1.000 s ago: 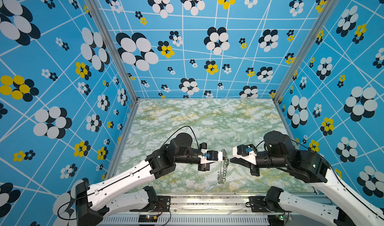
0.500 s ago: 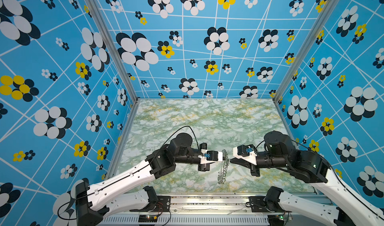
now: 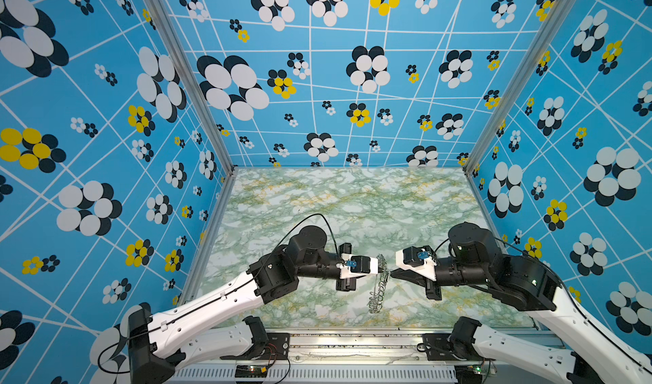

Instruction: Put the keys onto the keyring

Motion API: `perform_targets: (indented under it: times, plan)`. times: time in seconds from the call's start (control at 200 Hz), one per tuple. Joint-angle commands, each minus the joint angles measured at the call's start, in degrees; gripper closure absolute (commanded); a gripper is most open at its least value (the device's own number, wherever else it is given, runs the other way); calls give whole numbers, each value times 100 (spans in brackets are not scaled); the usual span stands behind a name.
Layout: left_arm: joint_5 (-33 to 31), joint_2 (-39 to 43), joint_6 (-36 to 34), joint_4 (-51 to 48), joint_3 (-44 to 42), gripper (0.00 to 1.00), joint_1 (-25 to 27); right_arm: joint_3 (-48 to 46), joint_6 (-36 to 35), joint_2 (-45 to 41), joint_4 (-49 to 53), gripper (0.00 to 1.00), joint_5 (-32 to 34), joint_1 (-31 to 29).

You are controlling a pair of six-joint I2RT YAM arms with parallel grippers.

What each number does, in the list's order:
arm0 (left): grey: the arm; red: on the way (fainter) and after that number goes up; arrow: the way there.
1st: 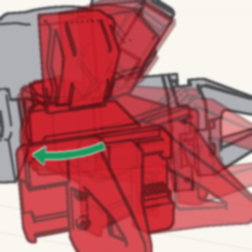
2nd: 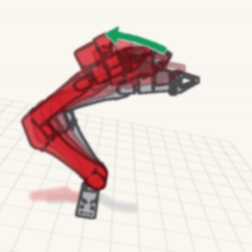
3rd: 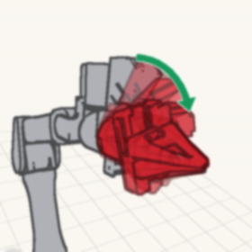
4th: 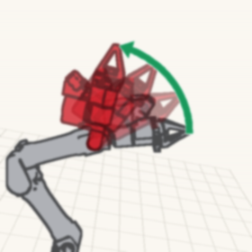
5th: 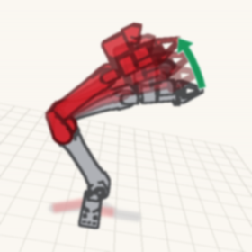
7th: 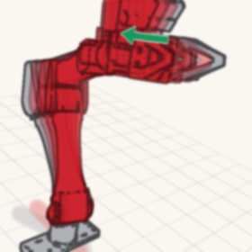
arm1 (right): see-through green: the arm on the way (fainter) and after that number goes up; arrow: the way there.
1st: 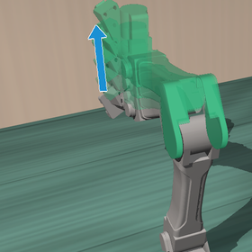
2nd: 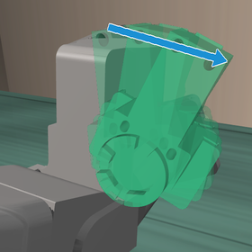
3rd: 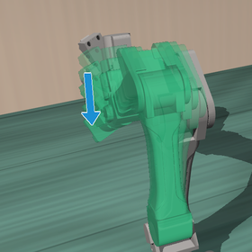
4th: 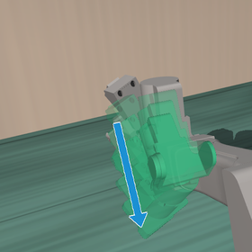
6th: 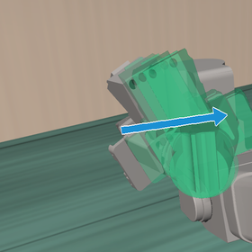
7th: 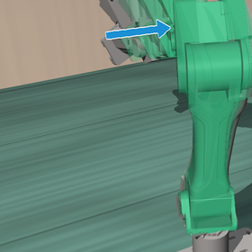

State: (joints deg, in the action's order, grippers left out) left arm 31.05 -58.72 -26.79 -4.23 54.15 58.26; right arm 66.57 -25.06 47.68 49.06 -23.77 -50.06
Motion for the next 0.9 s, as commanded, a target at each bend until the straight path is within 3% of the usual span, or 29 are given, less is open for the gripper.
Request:
perform_targets:
  times: [0.0, 0.895]
  plan:
    - [141, -71, 86, 234, 93, 100, 23, 31, 28, -36, -331, 100, -276, 23]
    - [163, -129, 51, 128, 201, 100, 202, -107, 62, -56, -485, 100, -348, 33]
